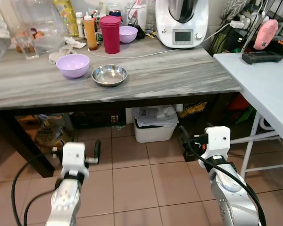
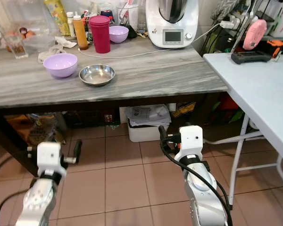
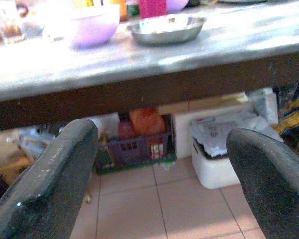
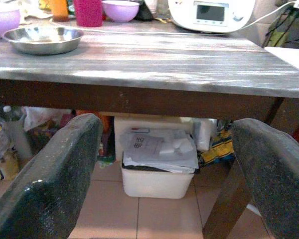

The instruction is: Setting the table

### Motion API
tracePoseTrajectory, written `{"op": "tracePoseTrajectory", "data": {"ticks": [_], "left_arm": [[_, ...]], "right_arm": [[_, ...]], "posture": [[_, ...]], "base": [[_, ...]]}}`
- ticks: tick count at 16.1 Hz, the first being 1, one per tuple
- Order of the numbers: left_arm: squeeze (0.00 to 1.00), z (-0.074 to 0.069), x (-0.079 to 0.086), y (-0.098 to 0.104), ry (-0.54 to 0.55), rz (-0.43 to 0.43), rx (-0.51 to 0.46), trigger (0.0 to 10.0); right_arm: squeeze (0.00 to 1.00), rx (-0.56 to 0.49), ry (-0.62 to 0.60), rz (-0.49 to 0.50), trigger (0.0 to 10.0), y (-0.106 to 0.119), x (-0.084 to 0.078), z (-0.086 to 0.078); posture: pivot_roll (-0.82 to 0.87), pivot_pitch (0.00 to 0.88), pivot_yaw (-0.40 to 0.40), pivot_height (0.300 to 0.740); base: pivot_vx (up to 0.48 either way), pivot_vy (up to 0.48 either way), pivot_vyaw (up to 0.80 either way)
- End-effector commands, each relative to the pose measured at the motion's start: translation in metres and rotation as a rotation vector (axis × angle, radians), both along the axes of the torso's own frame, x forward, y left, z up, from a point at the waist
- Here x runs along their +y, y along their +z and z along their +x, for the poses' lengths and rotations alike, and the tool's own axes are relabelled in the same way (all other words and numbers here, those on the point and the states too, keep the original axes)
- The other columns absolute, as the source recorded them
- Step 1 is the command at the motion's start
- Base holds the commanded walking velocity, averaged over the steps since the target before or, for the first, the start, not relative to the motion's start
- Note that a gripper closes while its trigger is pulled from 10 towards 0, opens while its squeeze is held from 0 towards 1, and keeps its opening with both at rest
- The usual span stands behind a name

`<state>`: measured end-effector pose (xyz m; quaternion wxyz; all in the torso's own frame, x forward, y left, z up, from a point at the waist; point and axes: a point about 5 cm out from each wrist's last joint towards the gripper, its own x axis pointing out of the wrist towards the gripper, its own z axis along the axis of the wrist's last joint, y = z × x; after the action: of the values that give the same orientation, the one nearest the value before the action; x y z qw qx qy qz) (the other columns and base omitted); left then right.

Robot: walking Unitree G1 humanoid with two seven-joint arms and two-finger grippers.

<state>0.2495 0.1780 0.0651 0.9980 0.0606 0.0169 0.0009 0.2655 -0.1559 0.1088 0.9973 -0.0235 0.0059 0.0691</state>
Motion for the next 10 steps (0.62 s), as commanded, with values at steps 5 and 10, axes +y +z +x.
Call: {"op": "tracePoseTrajectory", "data": {"ticks": [5,10], "left_arm": [[0.00,0.011,-0.006,0.002,-0.058,0.005,0.018,10.0],[0.00,0.016,-0.009,0.002,-0.078,0.006,0.020,10.0]], "right_arm": [[0.00,-0.018,-0.043,-0.008,10.0,-0.001,-0.002,0.000],[0.00,-0.032,-0.059,-0.004,10.0,0.002,-0.004,0.001]], "posture": [[-0.17,0.015,0.049,0.740],[-0.19,0.013,0.055,0.740]], "base": [[0.000,0.000,0.00],[0.000,0.000,0.00]]}}
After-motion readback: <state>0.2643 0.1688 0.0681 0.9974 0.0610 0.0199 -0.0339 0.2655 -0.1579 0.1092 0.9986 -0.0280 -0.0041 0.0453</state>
